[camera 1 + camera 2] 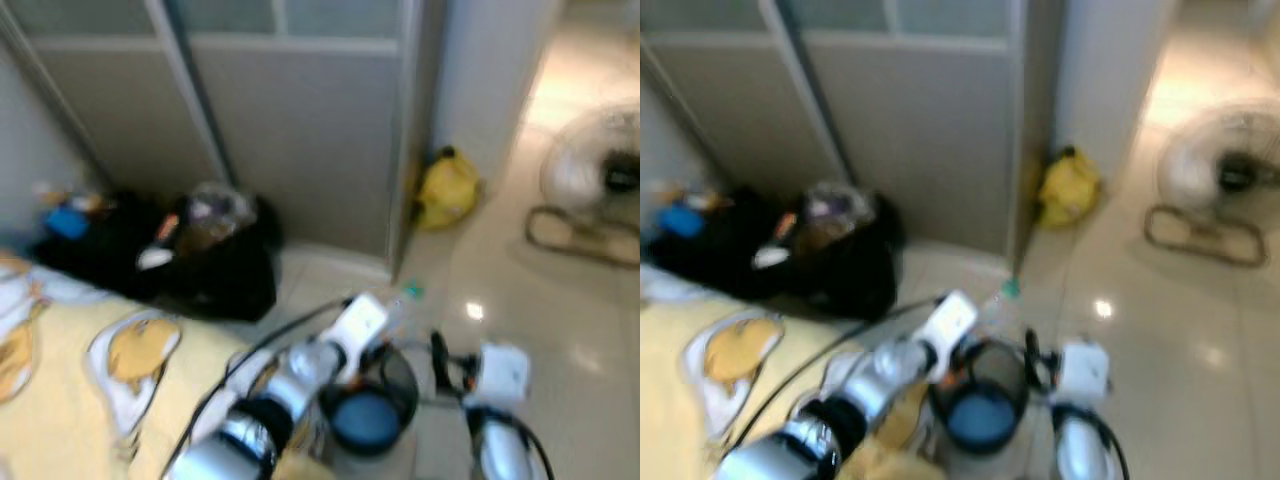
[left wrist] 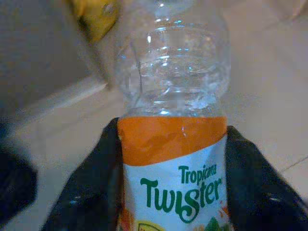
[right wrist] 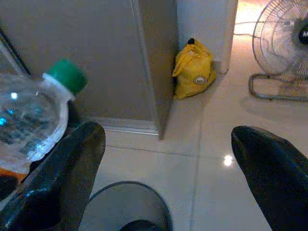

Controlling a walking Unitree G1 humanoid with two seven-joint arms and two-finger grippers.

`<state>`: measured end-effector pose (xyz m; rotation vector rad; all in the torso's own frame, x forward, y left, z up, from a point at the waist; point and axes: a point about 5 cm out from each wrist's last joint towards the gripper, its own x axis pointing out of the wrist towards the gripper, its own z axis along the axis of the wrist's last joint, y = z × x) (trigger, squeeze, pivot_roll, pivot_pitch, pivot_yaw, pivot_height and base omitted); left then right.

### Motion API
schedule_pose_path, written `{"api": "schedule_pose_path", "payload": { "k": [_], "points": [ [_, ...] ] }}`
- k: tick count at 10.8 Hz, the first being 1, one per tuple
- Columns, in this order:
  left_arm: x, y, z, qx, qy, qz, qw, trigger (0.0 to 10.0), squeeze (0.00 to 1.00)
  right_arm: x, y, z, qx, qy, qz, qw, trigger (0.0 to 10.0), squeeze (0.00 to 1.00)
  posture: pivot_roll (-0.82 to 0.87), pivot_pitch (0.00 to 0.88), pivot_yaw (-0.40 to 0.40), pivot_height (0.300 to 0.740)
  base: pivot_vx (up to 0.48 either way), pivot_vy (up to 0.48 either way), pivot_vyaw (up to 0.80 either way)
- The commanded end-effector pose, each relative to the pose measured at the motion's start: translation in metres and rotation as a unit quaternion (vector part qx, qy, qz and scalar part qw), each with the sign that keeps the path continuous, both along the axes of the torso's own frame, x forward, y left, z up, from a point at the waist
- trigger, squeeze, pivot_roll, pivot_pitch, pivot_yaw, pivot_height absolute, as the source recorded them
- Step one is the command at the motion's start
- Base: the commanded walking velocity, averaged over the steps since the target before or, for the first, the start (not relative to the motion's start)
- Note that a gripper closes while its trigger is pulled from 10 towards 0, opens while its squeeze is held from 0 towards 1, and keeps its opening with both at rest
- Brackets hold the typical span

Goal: Clean up the room

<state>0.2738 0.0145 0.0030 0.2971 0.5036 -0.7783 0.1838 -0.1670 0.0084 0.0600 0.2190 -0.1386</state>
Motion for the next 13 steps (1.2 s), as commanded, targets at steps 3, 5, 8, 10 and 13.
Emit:
{"api": "schedule_pose_path", "payload": {
  "k": [3,5,8,10,13],
  "points": [
    [0.031,-0.045,0.052,-0.014,-0.07,0.001,0.997,10.0,1.0,-0.014,0.017,0.003,0.012,-0.001,-0.004,1.0,10.0,0.0,-0.22,0.0,0.212,0.74,0.0,0.0,0.0],
    [0.034,-0.059,0.066,-0.027,-0.083,0.012,0.996,10.0,1.0,-0.037,0.03,0.009,0.021,0.007,-0.017,1.0,10.0,0.0,-0.27,0.05,0.259,0.74,0.0,0.0,0.0],
    [0.03,-0.079,0.078,-0.06,-0.095,0.004,0.994,10.0,0.0,-0.056,0.044,0.018,0.03,0.012,-0.028,0.999,10.0,0.0,-0.29,0.111,0.269,0.74,0.0,0.0,0.0],
    [0.041,-0.023,0.058,-0.106,-0.082,0.041,0.99,10.0,0.0,-0.055,0.04,0.019,0.032,0.012,-0.036,0.999,10.0,0.0,-0.22,0.073,0.249,0.74,0.0,0.0,0.0],
    [0.001,0.093,0.065,-0.185,-0.141,0.076,0.97,10.0,0.0,-0.014,0.012,0.027,0.015,-0.02,-0.019,1.0,10.0,0.0,-0.03,0.0,0.145,0.74,0.0,0.0,0.0]
  ]
}}
